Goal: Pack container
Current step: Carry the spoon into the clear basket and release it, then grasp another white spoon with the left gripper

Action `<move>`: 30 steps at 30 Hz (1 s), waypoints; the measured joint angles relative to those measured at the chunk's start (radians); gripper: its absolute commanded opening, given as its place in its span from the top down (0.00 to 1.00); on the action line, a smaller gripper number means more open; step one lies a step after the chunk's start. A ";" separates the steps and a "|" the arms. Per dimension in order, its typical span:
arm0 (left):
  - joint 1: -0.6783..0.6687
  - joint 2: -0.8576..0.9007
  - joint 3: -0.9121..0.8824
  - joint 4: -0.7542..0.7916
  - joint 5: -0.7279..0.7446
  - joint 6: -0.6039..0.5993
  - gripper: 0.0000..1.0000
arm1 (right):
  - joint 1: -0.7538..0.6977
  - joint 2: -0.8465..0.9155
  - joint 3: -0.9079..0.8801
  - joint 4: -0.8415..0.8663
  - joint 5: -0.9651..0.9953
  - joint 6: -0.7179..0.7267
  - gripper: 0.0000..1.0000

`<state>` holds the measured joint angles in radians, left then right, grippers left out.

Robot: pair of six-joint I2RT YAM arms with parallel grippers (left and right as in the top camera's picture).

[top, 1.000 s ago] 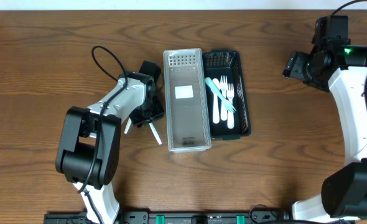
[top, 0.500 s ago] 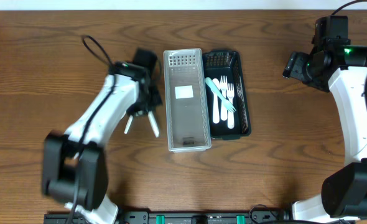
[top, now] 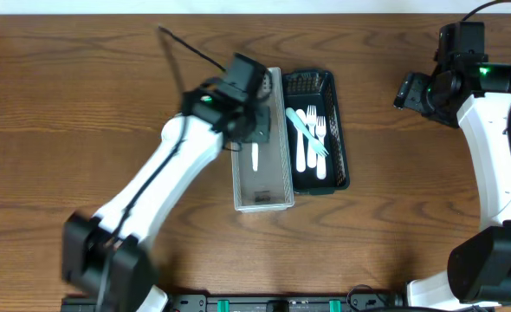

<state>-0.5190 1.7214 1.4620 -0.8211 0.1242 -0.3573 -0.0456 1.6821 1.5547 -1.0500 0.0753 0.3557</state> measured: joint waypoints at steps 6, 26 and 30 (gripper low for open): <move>-0.019 0.088 -0.018 -0.050 0.001 0.037 0.31 | 0.000 0.000 0.000 0.000 0.000 0.000 0.19; 0.322 0.106 0.026 -0.199 -0.140 0.449 0.45 | 0.000 0.000 0.000 -0.002 0.000 0.000 0.16; 0.331 0.203 0.021 -0.187 -0.150 0.545 0.49 | 0.000 0.000 0.000 -0.005 0.000 0.000 0.16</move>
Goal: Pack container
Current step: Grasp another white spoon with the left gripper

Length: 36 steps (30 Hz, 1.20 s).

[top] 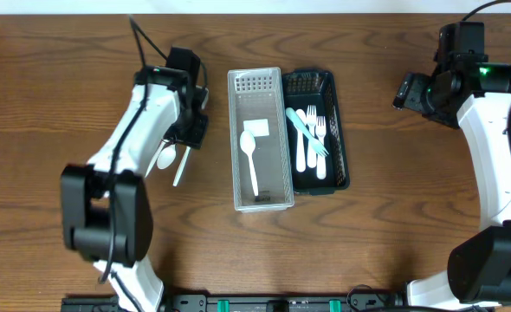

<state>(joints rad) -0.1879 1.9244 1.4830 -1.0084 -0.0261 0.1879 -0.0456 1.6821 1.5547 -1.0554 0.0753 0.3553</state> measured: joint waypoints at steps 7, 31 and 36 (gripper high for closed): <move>0.008 0.101 -0.003 0.035 -0.002 0.060 0.49 | 0.000 0.000 0.000 -0.002 0.000 0.000 0.16; 0.009 0.182 -0.003 0.093 0.008 0.079 0.78 | 0.000 0.000 0.000 -0.018 0.000 0.000 0.18; 0.009 0.182 -0.003 0.090 0.019 0.079 0.78 | 0.000 0.000 0.000 -0.018 0.000 0.000 0.19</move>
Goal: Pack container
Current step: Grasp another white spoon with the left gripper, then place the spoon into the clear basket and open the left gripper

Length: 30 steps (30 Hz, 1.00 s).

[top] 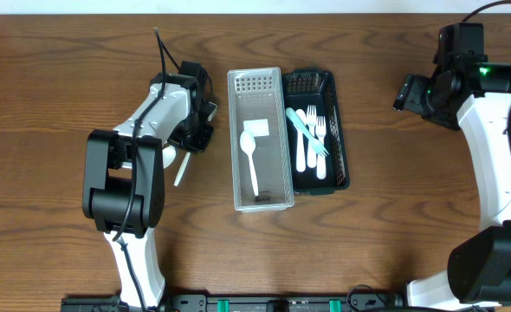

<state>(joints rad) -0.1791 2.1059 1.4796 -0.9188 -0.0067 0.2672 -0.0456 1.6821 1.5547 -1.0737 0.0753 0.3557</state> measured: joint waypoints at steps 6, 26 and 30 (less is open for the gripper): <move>0.000 -0.004 -0.028 0.020 0.011 -0.005 0.93 | 0.000 0.000 0.000 -0.005 0.000 0.000 0.19; -0.154 -0.264 0.217 -0.195 0.068 -0.166 0.94 | 0.000 0.000 0.000 -0.005 0.000 0.000 0.20; -0.264 -0.361 0.247 -0.142 0.095 -0.266 0.90 | 0.000 0.000 0.000 -0.002 0.000 0.000 0.19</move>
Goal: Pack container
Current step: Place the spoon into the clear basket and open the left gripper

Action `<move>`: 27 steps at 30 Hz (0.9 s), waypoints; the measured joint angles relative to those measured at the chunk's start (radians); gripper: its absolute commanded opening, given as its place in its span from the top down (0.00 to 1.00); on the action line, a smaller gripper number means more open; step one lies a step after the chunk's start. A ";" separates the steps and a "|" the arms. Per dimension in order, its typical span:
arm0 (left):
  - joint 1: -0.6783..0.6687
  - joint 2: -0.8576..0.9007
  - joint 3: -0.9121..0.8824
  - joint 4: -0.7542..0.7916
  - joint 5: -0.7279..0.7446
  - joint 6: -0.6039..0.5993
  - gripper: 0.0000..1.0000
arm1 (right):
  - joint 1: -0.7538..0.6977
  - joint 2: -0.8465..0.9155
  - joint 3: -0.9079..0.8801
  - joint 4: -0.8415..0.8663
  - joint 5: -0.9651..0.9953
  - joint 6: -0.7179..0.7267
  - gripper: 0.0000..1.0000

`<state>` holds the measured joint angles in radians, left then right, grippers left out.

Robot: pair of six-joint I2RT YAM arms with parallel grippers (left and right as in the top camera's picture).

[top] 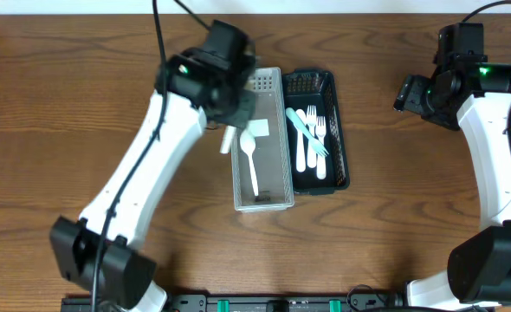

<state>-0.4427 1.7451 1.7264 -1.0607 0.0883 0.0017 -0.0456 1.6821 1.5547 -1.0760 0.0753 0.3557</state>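
A white mesh basket (274, 192) stands in the middle of the table with one white spoon (250, 159) lying in it. Beside it on the right is a black basket (341, 139) holding white forks (312, 139) and a teal utensil (304, 127). My left gripper (231, 111) hovers over the white basket's far left corner, shut on a white utensil (226, 140) whose end hangs down by the basket's left rim. My right gripper (405, 92) stays at the far right, away from both baskets; its jaws are too dark to read.
My left arm (143, 178) stretches diagonally over the table's left half and hides the wood beneath it. The right arm (498, 165) runs along the right edge. The two baskets touch side by side.
My left gripper was down on the table left of the white basket, at the loose white utensils. Now it is over the basket's left rim with a white utensil in it.
My left gripper was first over the white basket, where a spoon lay. It then stood left of the basket by two loose white utensils, then lower on them. Now it is back at the basket holding one. The right arm has stayed still.
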 measured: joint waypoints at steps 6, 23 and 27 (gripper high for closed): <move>-0.072 0.059 -0.047 0.066 0.017 -0.169 0.60 | 0.000 0.000 0.000 0.004 0.000 0.000 0.18; 0.169 0.130 -0.078 -0.060 -0.100 -0.071 0.31 | 0.000 0.000 0.000 0.010 0.000 0.000 0.18; 0.274 0.168 -0.079 -0.057 -0.122 0.018 0.32 | 0.000 0.000 0.000 0.010 0.000 0.000 0.18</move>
<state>-0.1692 1.9129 1.6478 -1.1179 -0.0338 0.0196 -0.0456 1.6821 1.5547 -1.0660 0.0753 0.3557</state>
